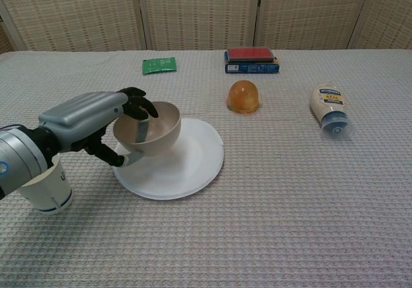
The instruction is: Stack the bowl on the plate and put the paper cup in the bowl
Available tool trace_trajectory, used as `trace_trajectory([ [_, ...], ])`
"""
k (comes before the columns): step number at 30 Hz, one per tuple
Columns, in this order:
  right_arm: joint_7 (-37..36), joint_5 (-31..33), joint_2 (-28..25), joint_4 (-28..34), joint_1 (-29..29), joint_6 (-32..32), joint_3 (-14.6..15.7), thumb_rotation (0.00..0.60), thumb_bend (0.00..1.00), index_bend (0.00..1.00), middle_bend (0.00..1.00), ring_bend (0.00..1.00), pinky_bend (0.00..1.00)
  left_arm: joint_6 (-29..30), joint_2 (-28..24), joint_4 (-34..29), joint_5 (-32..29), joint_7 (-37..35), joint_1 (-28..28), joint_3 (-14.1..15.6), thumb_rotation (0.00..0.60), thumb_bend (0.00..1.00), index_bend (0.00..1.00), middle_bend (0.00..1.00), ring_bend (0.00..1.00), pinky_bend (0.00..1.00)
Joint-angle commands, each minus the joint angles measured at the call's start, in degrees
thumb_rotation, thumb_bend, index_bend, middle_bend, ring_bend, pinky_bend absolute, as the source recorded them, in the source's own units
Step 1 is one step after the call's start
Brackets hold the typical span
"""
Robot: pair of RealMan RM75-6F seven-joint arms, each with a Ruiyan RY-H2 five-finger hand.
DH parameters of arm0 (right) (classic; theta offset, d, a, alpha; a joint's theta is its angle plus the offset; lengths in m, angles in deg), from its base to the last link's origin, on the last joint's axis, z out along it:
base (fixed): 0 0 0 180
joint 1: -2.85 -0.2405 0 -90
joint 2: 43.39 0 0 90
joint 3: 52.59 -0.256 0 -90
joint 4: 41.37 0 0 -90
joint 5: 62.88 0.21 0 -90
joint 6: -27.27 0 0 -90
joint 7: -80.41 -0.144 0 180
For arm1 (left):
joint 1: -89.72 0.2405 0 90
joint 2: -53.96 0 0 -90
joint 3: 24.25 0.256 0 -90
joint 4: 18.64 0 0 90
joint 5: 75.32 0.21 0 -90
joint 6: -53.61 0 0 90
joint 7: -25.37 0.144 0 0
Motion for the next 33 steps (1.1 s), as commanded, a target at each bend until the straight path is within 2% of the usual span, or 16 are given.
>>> trace_trajectory([
  [1,-0.6,-0.6,-0.1,-0.3,0.2,0.7,0.2,0.600,0.30,0.17,0.01,0.00,0.00,-0.3,0.5,0.7,0.0,-0.5,0.1,0.2,0.600,0.38,0.62,0.26,0.03,0.20],
  [24,-1.2,-0.2,0.1,-0.4,1.0,3.0,0.2,0.600,0.29,0.17,0.01,0.00,0.00,-2.9,5.0,6.2,0.4,-3.8,-0.8,-0.5,0.600,0.38,0.62,0.26,0.03,0.20],
  [29,-1.1,0.2,0.2,-0.4,1.2,3.3,0.0,0.600,0.29,0.17,0.01,0.00,0.00,-2.6,5.2,5.8,0.2,-3.7,-0.7,-0.9,0.600,0.38,0.59,0.26,0.03,0.20],
  [33,-1.9,0.6,0.4,-0.7,1.7,4.8,-0.3,0.600,0.29,0.17,0.01,0.00,0.00,-1.3,5.3,3.0,-0.8,-1.4,-0.1,-1.5,0.600,0.38,0.54,0.26,0.03,0.20],
])
